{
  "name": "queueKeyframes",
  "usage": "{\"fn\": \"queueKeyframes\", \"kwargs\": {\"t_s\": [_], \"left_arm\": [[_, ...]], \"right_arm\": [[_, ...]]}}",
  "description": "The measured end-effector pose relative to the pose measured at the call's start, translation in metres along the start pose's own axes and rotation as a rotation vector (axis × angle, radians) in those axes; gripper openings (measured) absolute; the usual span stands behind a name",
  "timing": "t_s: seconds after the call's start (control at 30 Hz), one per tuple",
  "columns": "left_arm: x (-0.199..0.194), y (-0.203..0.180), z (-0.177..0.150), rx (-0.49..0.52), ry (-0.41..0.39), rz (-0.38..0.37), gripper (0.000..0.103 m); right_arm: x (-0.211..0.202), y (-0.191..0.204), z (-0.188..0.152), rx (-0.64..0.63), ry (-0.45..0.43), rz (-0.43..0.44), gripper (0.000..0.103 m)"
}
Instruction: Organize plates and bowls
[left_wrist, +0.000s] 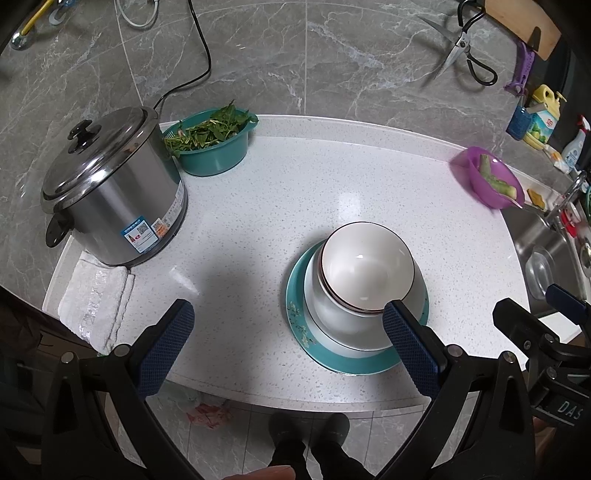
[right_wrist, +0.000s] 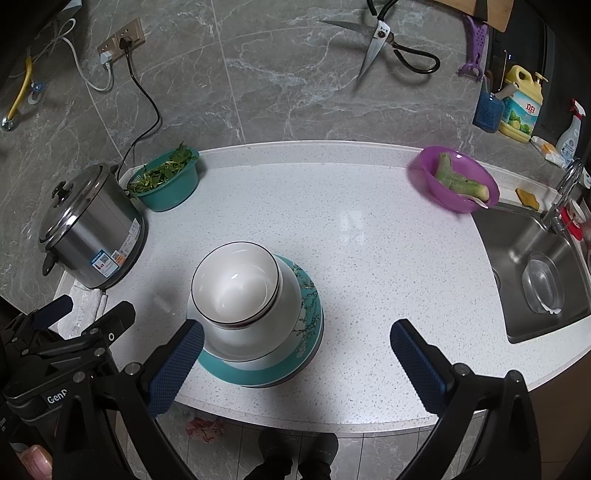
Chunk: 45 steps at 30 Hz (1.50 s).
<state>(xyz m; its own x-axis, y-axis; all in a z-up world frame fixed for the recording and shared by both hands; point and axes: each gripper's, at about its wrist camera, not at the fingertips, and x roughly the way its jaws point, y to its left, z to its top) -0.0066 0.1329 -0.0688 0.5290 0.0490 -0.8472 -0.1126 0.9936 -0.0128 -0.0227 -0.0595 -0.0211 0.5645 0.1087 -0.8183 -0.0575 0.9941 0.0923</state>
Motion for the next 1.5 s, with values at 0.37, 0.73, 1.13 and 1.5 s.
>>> {"fn": "queueKeyframes", "kwargs": {"t_s": [0.37,0.73,1.13,1.5], "left_arm": [[0.006,0.001,0.003,0.001,0.005,-0.003,0.103],[0.010,0.002,0.006,0.000,0.007,-0.005,0.103],[0.011,0.000,0.006,0.000,0.006,-0.005,0.103],[0.015,-0.002,0.007,0.001,0.007,-0.002,0.103]], "right_arm": [[0.006,-0.003,0.002,-0.008,0.010,0.005,0.103],[0.006,-0.002,0.003,-0.009,0.011,0.004,0.103],[0.007,-0.004,0.004,-0.011,0.012,0.006,0.103],[0.008,-0.004,0.005,-0.011,0.012,0.006,0.103]]}}
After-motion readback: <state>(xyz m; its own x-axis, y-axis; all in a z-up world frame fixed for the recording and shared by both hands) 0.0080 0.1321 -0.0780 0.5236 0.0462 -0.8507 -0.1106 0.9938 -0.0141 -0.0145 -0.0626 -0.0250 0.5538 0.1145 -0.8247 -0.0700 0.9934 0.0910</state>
